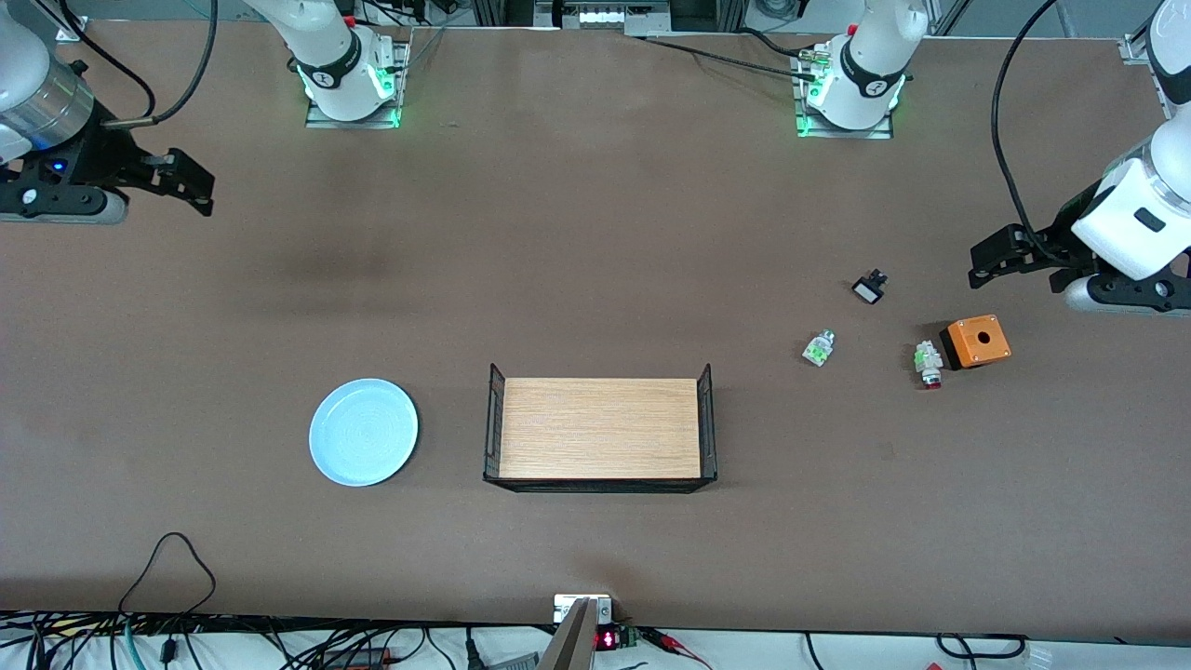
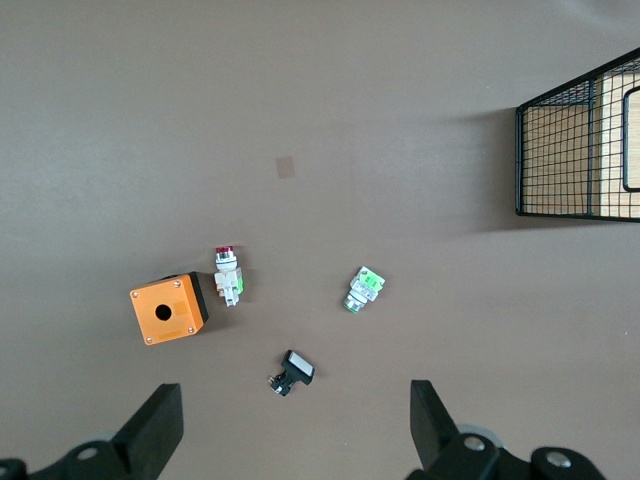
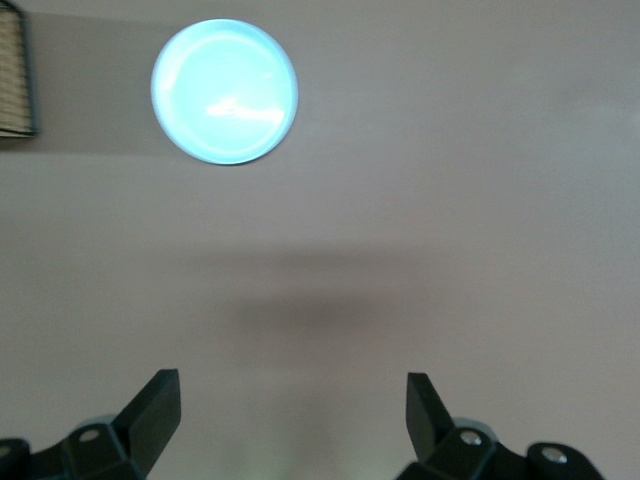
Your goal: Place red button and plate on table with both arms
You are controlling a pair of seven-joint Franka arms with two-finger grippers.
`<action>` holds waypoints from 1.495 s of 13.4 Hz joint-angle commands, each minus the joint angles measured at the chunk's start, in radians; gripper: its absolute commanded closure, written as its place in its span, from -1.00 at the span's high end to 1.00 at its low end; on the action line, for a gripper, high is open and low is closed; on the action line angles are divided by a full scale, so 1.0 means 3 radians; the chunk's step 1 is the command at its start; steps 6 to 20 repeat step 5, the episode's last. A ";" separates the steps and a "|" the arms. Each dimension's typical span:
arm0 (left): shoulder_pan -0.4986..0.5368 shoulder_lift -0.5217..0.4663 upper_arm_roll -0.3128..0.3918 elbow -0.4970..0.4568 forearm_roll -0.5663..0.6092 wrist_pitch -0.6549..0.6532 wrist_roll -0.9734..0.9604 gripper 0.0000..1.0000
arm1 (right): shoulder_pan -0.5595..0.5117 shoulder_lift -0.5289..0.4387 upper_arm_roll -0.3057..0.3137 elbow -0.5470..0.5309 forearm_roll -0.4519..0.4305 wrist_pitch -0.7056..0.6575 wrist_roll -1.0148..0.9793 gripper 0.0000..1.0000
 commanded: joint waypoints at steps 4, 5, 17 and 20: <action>0.0005 -0.0022 0.0011 0.0020 -0.0047 -0.0054 0.0038 1.00 | -0.0381 -0.0082 0.0068 -0.0066 0.0332 -0.0024 0.0023 1.00; 0.0005 -0.0022 0.0011 0.0020 -0.0047 -0.0054 0.0038 1.00 | -0.0406 -0.0062 0.0063 -0.0055 0.0332 -0.0029 0.0023 1.00; 0.0005 -0.0022 0.0011 0.0020 -0.0047 -0.0054 0.0038 1.00 | -0.0406 -0.0062 0.0063 -0.0055 0.0332 -0.0029 0.0023 1.00; 0.0005 -0.0022 0.0011 0.0020 -0.0047 -0.0054 0.0038 1.00 | -0.0406 -0.0062 0.0063 -0.0055 0.0332 -0.0029 0.0023 1.00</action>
